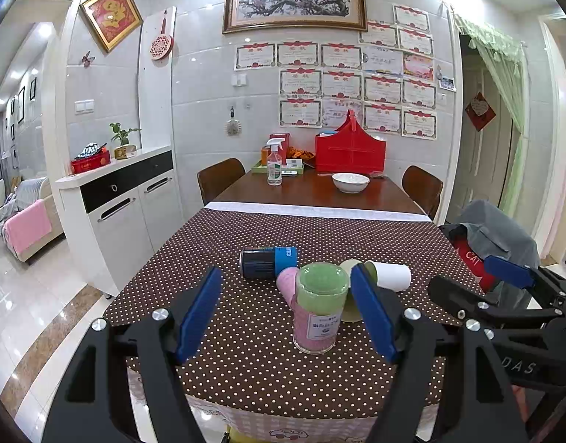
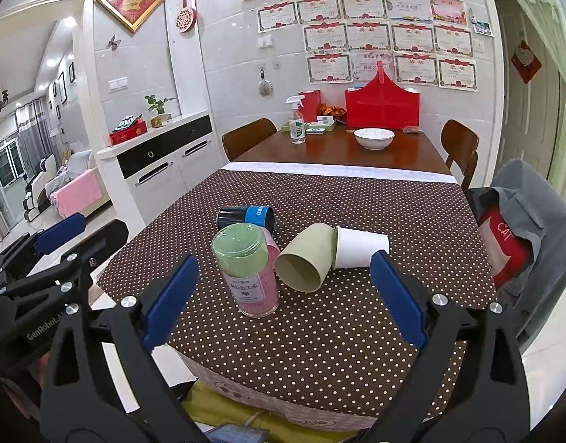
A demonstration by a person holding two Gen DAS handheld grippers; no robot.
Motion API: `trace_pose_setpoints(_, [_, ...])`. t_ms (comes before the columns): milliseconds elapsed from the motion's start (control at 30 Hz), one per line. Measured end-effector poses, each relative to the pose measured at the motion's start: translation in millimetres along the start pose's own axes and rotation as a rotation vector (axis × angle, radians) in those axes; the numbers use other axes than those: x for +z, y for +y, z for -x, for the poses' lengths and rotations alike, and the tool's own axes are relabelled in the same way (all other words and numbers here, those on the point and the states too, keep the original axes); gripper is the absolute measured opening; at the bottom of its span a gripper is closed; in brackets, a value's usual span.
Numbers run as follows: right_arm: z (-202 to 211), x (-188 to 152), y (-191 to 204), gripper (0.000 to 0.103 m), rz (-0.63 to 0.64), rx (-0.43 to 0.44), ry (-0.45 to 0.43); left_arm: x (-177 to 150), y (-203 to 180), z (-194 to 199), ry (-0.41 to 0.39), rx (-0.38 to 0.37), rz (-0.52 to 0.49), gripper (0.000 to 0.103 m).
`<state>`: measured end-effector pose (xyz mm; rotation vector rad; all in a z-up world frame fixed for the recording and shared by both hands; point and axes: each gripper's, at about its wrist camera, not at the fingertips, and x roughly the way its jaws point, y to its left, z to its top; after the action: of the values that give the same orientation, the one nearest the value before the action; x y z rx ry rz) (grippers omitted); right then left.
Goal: Flip cup upside down
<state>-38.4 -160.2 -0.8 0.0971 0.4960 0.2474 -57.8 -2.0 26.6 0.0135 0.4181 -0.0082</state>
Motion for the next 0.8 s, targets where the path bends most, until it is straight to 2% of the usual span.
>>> trace_pose_setpoints(800, [-5.2,-3.7,-2.0,0.092,-0.013,0.013,0.01,-1.1,-1.1,-5.5,0.002,0.005,0.009,0.072])
